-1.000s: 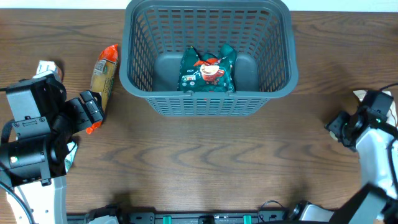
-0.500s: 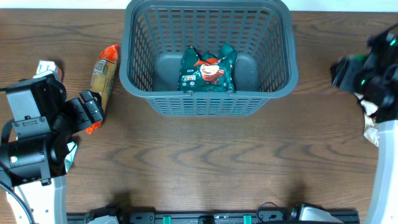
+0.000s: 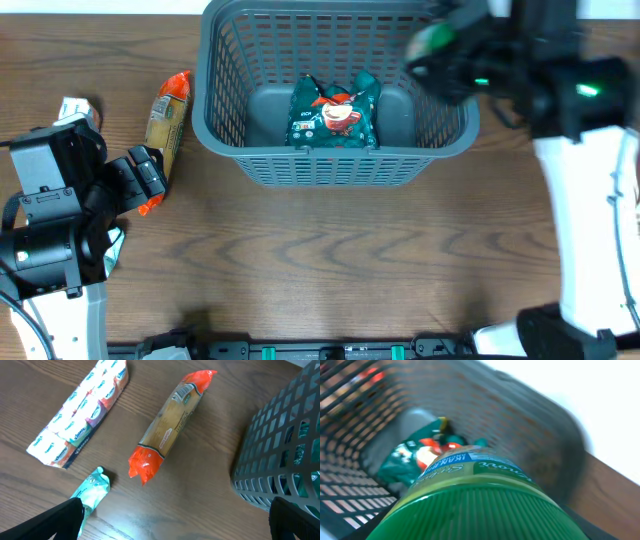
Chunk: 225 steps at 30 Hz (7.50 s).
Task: Pack container
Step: 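Lift the jar over the basket and set it beside the bag, then reach the right gripper to the brown Pantree bag and grasp it, then carry the Pantree bag into the basket and release it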
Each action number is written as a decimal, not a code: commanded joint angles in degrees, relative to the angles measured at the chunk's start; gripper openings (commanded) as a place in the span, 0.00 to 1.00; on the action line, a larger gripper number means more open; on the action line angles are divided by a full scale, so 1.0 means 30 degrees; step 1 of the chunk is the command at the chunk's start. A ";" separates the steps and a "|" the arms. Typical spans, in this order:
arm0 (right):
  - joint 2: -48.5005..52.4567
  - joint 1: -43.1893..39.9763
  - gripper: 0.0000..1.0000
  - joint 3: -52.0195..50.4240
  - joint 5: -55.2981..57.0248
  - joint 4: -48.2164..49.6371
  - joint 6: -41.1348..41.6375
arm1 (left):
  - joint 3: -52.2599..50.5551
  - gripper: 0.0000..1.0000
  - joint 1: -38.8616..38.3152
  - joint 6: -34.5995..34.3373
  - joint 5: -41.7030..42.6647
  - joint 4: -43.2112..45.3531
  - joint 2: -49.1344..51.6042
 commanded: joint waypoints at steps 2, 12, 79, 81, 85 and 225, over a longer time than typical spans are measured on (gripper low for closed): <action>0.2047 0.1209 0.01 0.0481 -0.0044 0.0080 -0.1392 | 0.0364 0.99 0.0102 -0.0233 -0.0080 -0.0058 0.0051; 0.6215 0.0721 0.01 0.0474 0.1792 0.0036 -0.1311 | 0.0328 0.99 0.0102 -0.0233 -0.0087 -0.0554 0.0051; 0.4444 -0.0903 0.94 0.4765 0.2521 0.1479 0.3096 | 0.0255 0.99 0.0102 -0.0233 -0.0087 -0.0619 0.0051; 0.3920 -0.1683 0.94 0.5413 0.4473 0.1348 0.5581 | 0.0255 0.99 0.0102 -0.0233 -0.0087 -0.0619 0.0051; 0.3279 -0.4328 0.99 0.5712 0.8167 -0.1319 1.0805 | 0.0255 0.99 0.0102 -0.0233 -0.0087 -0.0619 0.0051; 0.7796 0.1843 0.99 -0.1239 0.0051 -0.1705 -0.8240 | 0.0255 0.99 0.0102 0.0124 -0.0087 -0.0692 0.0051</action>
